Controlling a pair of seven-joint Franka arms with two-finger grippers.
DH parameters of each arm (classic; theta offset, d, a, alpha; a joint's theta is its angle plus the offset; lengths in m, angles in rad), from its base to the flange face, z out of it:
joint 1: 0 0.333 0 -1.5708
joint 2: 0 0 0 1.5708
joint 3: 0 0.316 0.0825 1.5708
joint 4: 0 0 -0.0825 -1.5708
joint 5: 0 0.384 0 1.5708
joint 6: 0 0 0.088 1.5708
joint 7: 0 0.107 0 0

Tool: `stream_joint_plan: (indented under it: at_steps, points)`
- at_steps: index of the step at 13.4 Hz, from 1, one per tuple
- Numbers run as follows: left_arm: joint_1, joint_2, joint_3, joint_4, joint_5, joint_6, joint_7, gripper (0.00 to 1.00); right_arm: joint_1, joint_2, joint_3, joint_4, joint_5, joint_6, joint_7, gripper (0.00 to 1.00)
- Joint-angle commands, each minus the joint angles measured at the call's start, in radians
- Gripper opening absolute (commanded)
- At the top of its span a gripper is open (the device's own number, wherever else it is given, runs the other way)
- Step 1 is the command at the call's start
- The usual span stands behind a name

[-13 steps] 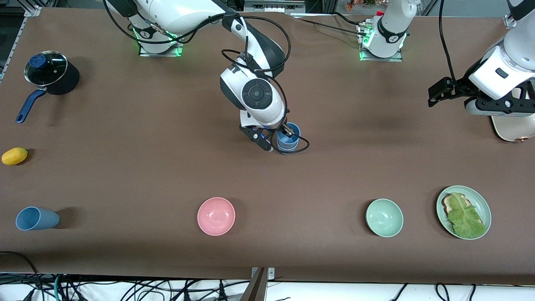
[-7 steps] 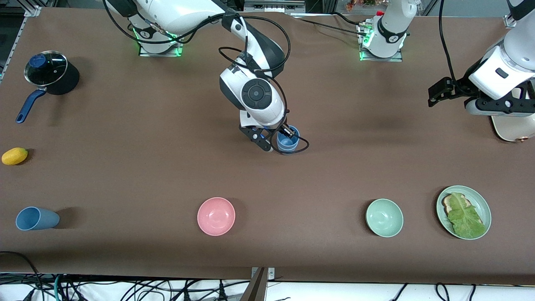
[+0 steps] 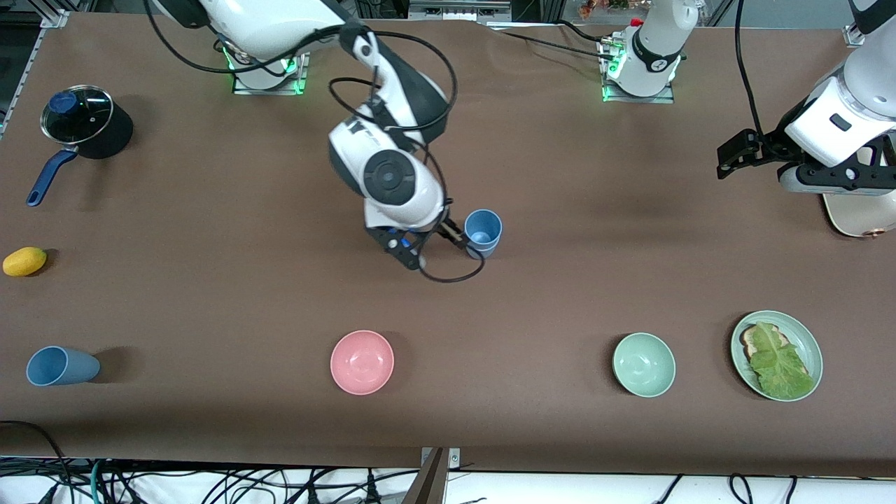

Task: Stack blue cups with both arms
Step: 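Open the right gripper and lift it off the stacked cups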

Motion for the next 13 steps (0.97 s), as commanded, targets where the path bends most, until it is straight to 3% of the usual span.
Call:
stream_joint_plan:
  at_steps: [1,2,4,7,10,13]
  points:
    - [-0.005,0.001,0.006,0.014,-0.017,-0.018,0.022,1.0,-0.084,-0.061,0.006,-0.006,0.005,-0.146,-0.153,1.0]
    - [-0.003,0.001,0.008,0.015,-0.017,-0.018,0.022,1.0,-0.105,-0.079,0.001,-0.008,-0.008,-0.213,-0.205,1.0]
    - [-0.005,-0.001,0.006,0.014,-0.017,-0.016,0.022,1.0,-0.113,-0.105,-0.075,-0.022,-0.028,-0.301,-0.336,1.0]
    - [-0.006,0.001,0.005,0.015,-0.017,-0.016,0.021,1.0,-0.113,-0.173,-0.199,-0.094,-0.028,-0.311,-0.552,1.0]
    - [-0.009,0.033,0.005,0.023,-0.016,0.011,0.012,1.0,-0.113,-0.185,-0.324,-0.094,-0.028,-0.363,-0.771,1.0]
    - [-0.008,0.08,0.008,0.093,-0.017,0.013,0.016,1.0,-0.115,-0.194,-0.398,-0.095,-0.026,-0.38,-0.931,1.0]
